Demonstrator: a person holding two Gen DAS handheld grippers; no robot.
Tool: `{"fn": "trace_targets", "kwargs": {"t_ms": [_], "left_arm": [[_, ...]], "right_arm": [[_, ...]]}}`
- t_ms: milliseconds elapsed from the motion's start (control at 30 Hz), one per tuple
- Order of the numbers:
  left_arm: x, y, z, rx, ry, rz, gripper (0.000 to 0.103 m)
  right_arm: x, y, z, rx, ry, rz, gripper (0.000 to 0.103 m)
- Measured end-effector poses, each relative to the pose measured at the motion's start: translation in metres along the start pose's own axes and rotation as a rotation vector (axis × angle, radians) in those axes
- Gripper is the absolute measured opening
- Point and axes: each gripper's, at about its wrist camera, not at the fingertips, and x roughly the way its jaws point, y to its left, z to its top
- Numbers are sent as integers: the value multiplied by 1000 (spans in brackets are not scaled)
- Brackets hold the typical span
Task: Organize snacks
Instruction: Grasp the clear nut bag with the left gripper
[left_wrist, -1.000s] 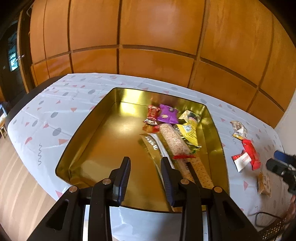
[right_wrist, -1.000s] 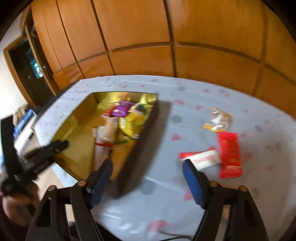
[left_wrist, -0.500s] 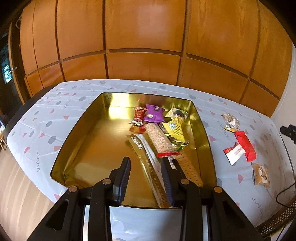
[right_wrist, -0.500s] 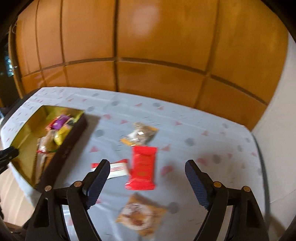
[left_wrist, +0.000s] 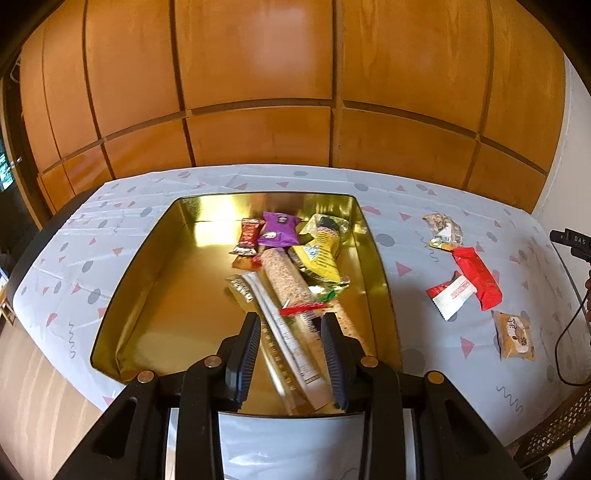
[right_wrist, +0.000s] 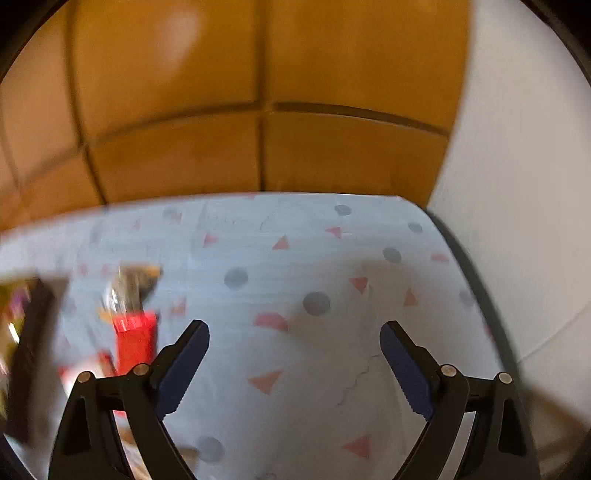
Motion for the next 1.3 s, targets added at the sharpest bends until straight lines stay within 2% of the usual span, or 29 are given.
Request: {"fn": "trace_targets", "kwargs": {"t_ms": [167,367,500,600,733,833,1300], "left_arm": [[1,-19,0,44,2,-14,34],[5,-44,-3,102,20,-47,34],[6,-58,-1,136,24,-68,34],[8,-64,2,152,26,-80,34],[10,-71,4,163,29,-86,34],[13,-77,6,177,34,-94,34],[22,-109,16,245,50,-124,34]], "right_arm": [[11,-16,-1,82,64,-17,94],[12,-17,-3,79,75,-23,95],[13,-10,-5,48,79,-16,98],[20,1,-9,-5,127,3,100],[27,24,-17,-144,149,-42,100],[32,33,-21,-202,173,-61,100],[26,32,-18,-213,141,-69,100]]}}
